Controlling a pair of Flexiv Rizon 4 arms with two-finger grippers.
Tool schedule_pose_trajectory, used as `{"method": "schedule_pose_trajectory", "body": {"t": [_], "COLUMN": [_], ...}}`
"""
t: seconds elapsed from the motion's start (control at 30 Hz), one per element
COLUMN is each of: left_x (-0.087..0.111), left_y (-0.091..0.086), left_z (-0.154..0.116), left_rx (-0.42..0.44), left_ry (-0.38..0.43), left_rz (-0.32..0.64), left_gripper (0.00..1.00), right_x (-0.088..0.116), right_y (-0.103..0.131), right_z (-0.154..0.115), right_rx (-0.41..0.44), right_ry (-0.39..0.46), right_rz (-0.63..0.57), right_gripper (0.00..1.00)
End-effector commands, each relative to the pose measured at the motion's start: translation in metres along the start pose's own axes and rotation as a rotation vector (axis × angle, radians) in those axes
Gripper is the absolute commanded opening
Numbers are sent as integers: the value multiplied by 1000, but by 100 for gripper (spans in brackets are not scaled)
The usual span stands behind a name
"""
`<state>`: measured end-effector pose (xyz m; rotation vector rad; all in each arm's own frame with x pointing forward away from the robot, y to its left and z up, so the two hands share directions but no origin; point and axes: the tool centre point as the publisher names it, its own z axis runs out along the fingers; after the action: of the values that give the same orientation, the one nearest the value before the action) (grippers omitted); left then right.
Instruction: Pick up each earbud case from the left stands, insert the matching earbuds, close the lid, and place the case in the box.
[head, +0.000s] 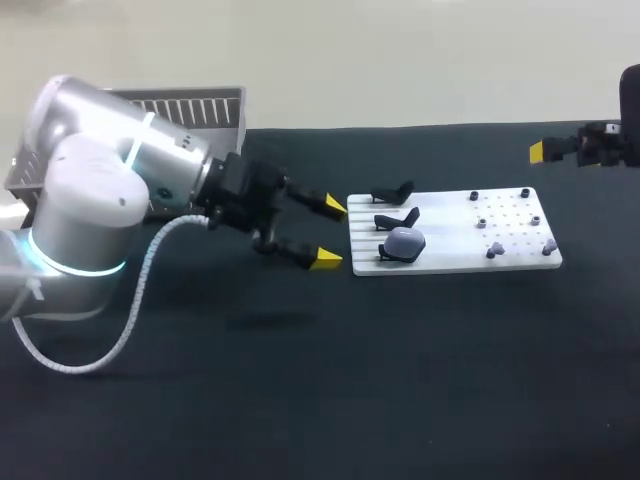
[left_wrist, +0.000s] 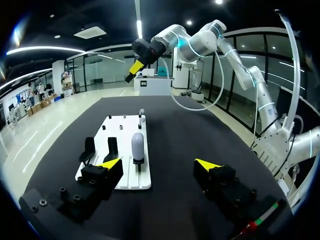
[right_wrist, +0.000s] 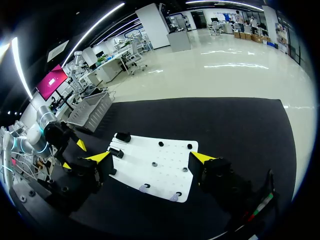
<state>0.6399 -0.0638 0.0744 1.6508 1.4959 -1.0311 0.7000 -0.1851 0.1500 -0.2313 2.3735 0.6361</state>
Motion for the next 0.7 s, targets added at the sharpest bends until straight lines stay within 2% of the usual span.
{"method": "schedule_pose_trajectory", "body": {"t": [0.03,0.17,0.27,0.7], "left_x": [0,0,0,4], "left_y": [10,12,13,12], "left_z": [10,14,17,38], "left_rx": [15,15,15,38], "left_ry": [7,10,6,22], "left_rz": [-4,-13,-19,-41], "left_gripper": [100,99,90,84], "right_x": [0,0,0,0], "right_y": [0,0,0,0], "right_z": [0,0,0,0], "right_rx": [0,0,0,0], "right_ry": [0,0,0,0], "right_rz": [0,0,0,0], "right_gripper": [100,100,100,100]}}
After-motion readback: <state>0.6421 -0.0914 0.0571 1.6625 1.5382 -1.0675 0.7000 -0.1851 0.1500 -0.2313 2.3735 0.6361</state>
